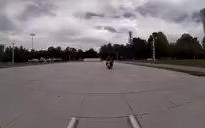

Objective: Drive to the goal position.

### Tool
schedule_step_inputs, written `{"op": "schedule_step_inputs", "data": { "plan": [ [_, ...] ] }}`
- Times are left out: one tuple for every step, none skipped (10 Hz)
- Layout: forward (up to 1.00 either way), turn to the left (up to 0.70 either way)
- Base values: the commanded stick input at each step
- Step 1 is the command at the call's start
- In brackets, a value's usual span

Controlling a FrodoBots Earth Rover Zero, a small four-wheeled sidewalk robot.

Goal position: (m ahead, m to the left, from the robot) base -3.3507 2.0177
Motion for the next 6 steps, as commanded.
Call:
{"op": "schedule_step_inputs", "data": {
  "plan": [
    [0.7, 0.01],
    [0.7, 0.01],
    [0.7, 0.01],
    [0.7, 0.01],
    [0.7, 0.01],
    [0.7, 0.01]
  ]
}}
